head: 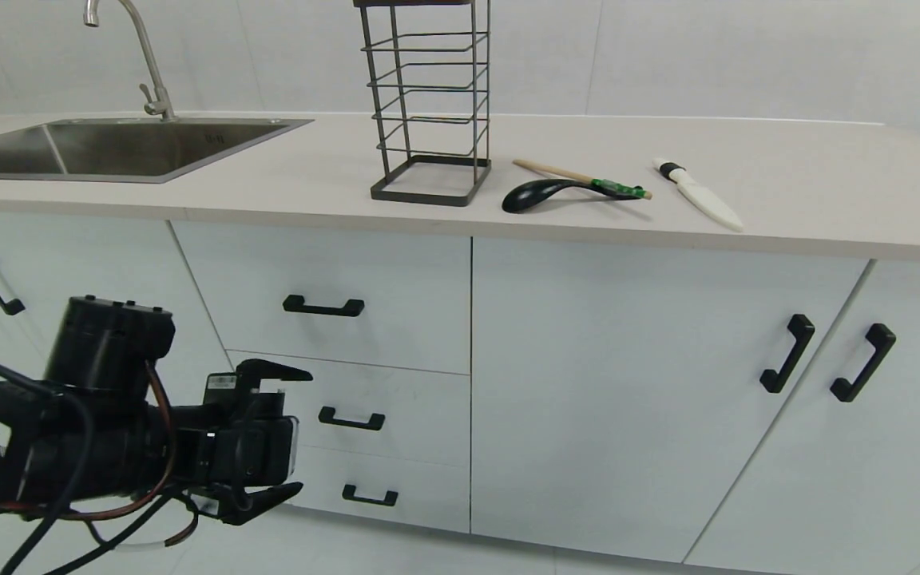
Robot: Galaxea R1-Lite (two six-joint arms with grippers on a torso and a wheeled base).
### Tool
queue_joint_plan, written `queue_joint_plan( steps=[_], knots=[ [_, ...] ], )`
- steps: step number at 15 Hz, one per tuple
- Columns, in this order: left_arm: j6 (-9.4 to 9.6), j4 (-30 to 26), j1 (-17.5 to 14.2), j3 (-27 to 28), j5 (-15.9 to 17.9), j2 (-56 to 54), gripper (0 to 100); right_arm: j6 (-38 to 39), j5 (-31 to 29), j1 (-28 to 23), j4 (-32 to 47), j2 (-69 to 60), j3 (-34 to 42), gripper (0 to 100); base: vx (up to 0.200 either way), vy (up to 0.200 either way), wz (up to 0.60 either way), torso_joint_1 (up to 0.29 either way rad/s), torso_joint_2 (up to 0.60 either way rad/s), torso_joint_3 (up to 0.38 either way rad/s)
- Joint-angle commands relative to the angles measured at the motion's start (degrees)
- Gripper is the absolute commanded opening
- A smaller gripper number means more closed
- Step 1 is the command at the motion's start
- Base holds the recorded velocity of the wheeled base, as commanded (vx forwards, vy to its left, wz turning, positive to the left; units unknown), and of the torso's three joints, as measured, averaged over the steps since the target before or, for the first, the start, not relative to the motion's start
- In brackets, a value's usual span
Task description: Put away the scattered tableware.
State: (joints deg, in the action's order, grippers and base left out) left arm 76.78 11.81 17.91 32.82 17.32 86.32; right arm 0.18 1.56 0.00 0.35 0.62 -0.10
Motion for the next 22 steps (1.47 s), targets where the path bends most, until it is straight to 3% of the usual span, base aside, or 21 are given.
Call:
queue_joint_plan(
  steps=[1, 4, 7, 11, 12, 22],
  knots=[
    [0.22, 0.8, -0.1, 1.1, -0.4, 5.8, 100, 0.0, 0.0, 0.0, 0.0, 0.1, 0.0, 0, 0.000, 0.000, 0.00, 0.000, 0.00, 0.000],
    [-0.84, 5.8, 0.2, 1.3, -0.8, 11.7, 100, 0.0, 0.0, 0.0, 0.0, 0.0, 0.0, 0, 0.000, 0.000, 0.00, 0.000, 0.00, 0.000],
    [-4.71, 10.4, 0.5, 1.4, -0.8, 18.0, 100, 0.0, 0.0, 0.0, 0.0, 0.1, 0.0, 0, 0.000, 0.000, 0.00, 0.000, 0.00, 0.000],
    [-4.44, 17.9, 0.3, 1.7, -1.1, 24.9, 100, 0.0, 0.0, 0.0, 0.0, 0.1, 0.0, 0, 0.000, 0.000, 0.00, 0.000, 0.00, 0.000],
    [-3.65, 19.6, 0.3, 1.7, -1.5, 27.1, 100, 0.0, 0.0, 0.0, 0.0, 0.1, 0.0, 0, 0.000, 0.000, 0.00, 0.000, 0.00, 0.000],
    [-3.56, 28.4, -1.9, 3.9, -3.5, 38.6, 100, 0.0, 0.0, 0.0, 0.0, 0.1, 0.0, 0, 0.000, 0.000, 0.00, 0.000, 0.00, 0.000]
  ],
)
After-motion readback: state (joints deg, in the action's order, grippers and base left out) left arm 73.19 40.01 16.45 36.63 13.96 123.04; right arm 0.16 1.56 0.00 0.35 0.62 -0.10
